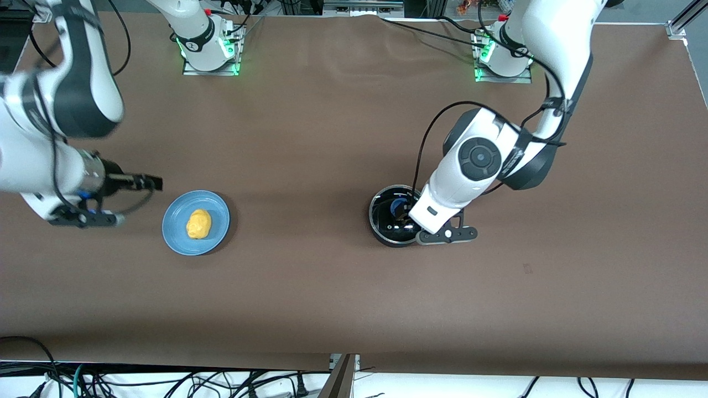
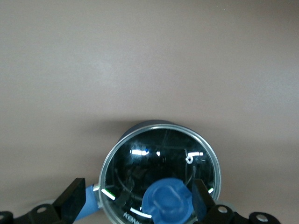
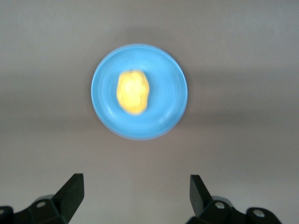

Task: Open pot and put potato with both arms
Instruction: 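Reach the left gripper to the lid knob while the right gripper reaches the potato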

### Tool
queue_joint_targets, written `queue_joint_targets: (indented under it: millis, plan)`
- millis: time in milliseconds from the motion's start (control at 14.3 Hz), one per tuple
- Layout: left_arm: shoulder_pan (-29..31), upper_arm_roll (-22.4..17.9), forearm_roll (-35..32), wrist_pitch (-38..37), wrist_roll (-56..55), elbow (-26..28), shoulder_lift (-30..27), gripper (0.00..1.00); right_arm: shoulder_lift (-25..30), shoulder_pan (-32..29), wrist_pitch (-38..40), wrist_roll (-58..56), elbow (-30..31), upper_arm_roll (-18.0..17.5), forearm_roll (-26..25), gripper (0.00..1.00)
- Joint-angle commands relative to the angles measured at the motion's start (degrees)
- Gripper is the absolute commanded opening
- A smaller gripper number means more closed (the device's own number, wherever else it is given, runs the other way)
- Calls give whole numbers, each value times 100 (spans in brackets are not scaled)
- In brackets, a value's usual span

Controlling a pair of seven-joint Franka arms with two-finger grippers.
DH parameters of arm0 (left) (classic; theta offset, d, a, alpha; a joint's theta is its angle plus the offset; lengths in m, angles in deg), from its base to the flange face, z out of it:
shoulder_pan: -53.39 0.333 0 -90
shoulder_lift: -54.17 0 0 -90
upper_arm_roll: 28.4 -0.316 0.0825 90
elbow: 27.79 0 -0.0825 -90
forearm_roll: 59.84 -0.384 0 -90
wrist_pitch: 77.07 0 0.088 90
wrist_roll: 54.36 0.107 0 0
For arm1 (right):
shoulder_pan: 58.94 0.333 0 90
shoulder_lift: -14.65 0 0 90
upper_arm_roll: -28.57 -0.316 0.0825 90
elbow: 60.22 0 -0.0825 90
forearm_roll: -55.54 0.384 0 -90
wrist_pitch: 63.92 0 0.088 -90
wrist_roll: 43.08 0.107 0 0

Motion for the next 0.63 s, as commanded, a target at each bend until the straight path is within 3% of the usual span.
queue_joint_targets:
  millis: [0, 140, 350, 561]
  plan:
    - [11, -10, -231, -16, -3, -53, -29, 100, -661, 134, -736, -41, 78, 7, -3, 100]
    - [-16, -1, -520, 1, -3, 87, -20, 100, -961, 204, -1394, -23, 410, 7, -30, 100]
    - [-208, -1, -557, 440, -152, 307, 32, 100, -979, 240, -2817, -32, 1298, 15, -30, 100]
    - [-357, 25, -574, 529, -223, 307, 164, 100, -1093, 196, -3269, -94, 1546, 33, -30, 100]
